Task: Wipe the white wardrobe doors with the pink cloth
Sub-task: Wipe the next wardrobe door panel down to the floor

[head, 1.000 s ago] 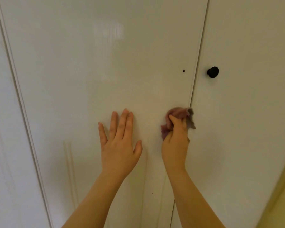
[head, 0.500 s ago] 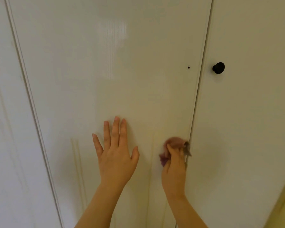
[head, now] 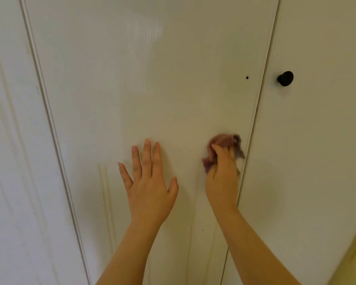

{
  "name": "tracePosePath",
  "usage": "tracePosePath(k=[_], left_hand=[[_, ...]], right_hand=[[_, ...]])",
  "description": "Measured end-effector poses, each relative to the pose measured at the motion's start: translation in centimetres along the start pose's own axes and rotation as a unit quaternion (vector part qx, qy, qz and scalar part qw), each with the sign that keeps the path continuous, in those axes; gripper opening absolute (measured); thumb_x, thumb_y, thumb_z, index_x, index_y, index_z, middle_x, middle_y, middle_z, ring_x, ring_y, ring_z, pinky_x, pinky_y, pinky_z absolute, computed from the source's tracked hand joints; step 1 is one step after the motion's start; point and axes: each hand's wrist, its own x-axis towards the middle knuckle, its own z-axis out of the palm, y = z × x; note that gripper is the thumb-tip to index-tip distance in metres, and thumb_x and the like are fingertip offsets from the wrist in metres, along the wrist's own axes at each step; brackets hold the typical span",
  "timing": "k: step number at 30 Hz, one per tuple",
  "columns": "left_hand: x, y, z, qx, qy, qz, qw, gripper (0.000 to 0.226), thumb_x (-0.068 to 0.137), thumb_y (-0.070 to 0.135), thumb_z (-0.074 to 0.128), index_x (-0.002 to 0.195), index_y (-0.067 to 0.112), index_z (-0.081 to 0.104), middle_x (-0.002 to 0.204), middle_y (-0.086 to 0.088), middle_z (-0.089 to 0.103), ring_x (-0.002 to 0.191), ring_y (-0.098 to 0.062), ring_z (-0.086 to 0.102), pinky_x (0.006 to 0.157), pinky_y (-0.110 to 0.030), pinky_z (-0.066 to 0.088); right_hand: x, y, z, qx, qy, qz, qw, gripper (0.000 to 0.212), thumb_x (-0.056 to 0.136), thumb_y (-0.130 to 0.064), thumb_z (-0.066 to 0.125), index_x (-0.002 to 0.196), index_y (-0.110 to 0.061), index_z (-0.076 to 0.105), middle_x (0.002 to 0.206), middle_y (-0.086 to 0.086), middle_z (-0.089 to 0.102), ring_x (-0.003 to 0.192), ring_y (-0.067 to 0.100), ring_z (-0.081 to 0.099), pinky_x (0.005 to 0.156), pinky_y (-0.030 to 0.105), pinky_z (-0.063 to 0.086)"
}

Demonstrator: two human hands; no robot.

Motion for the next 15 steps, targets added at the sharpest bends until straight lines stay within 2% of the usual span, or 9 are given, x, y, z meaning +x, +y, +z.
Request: tracePosePath(k=[2,3,5,7,9,11,13,15], left_hand=[[0.0,-0.1,0.0,-0.002,0.002,-0.005,1.0,0.082,0.078,0.046,0.037,0.149,0.015,0.011,0.156,-0.003,0.007,0.145,-0.015,-0.015,0.112,-0.045,-0.006],[0.0,-0.2,0.0,-0.001,0.001,-0.006,1.0,0.082,0.078,0.046,0.037,0.149,0.015,0.011,0.156,-0.003,0.007,0.145,-0.016,-0.013,0.112,-0.045,-0.006],[-0.1,-0.8,-0.1,0.006,0.002,-0.003,1.0,0.082,0.078,0.046,0.038,0.149,0.014,0.013,0.156,-0.003,0.01,0.145,-0.022,0.0,0.112,-0.046,-0.004],[0.0,-1.2,-0.3,0.012,0.01,-0.006,1.0,0.082,0.077,0.045,0.038,0.149,0.013,0.014,0.155,-0.004,0.011,0.142,-0.027,0.008,0.111,-0.046,-0.004],[0.1,-1.5,-0.6,0.012,0.017,-0.01,1.0,0.082,0.078,0.045,0.038,0.149,0.012,0.014,0.155,-0.005,0.011,0.142,-0.027,0.009,0.111,-0.046,-0.005],[0.2,-1.5,-0.9,0.011,0.02,-0.009,1.0,0.081,0.078,0.045,0.038,0.149,0.012,0.014,0.155,-0.005,0.011,0.142,-0.027,0.009,0.111,-0.046,-0.005],[0.0,-1.7,-1.1,0.014,0.016,-0.01,1.0,0.081,0.078,0.045,0.038,0.149,0.013,0.014,0.155,-0.004,0.011,0.142,-0.028,0.008,0.111,-0.047,-0.004],[-0.2,-2.4,-1.3,0.016,0.01,-0.009,1.0,0.081,0.078,0.045,0.038,0.149,0.014,0.013,0.155,-0.004,0.011,0.142,-0.028,0.008,0.111,-0.049,-0.002]], right_hand=[[0.5,-0.4,0.6,0.003,0.008,-0.018,1.0,0.04,0.083,-0.004,0.042,0.119,0.005,0.057,0.133,0.005,0.039,0.129,0.04,0.039,0.097,0.056,0.04],[-0.8,0.0,1.1,-0.012,0.002,-0.027,1.0,0.04,0.085,-0.008,0.042,0.12,0.004,0.057,0.132,0.002,0.038,0.132,0.034,0.035,0.095,0.058,0.04],[-5.0,1.6,2.0,-0.049,-0.032,-0.055,0.997,0.042,0.084,-0.012,0.037,0.119,0.0,0.058,0.129,0.009,0.05,0.128,0.029,0.034,0.084,0.062,0.046],[-6.7,2.1,2.2,-0.058,-0.065,-0.07,0.994,0.041,0.083,-0.011,0.036,0.115,0.0,0.06,0.124,0.018,0.056,0.123,0.034,0.041,0.077,0.061,0.05],[-3.7,0.8,2.1,-0.031,-0.045,-0.082,0.995,0.041,0.082,-0.01,0.036,0.111,0.002,0.062,0.121,0.025,0.057,0.119,0.042,0.048,0.081,0.062,0.048],[-0.4,-1.0,2.1,-0.003,-0.013,-0.067,0.998,0.038,0.083,-0.007,0.039,0.111,0.004,0.062,0.125,0.026,0.053,0.123,0.04,0.041,0.092,0.06,0.042],[-0.5,-1.8,2.4,0.009,0.002,-0.046,0.999,0.038,0.081,0.001,0.044,0.115,0.005,0.061,0.132,0.015,0.046,0.127,0.035,0.033,0.094,0.061,0.041],[-3.4,-1.6,3.0,-0.004,-0.003,-0.033,0.999,0.04,0.078,0.005,0.047,0.115,0.004,0.061,0.13,0.003,0.035,0.124,0.032,0.031,0.087,0.065,0.044]])
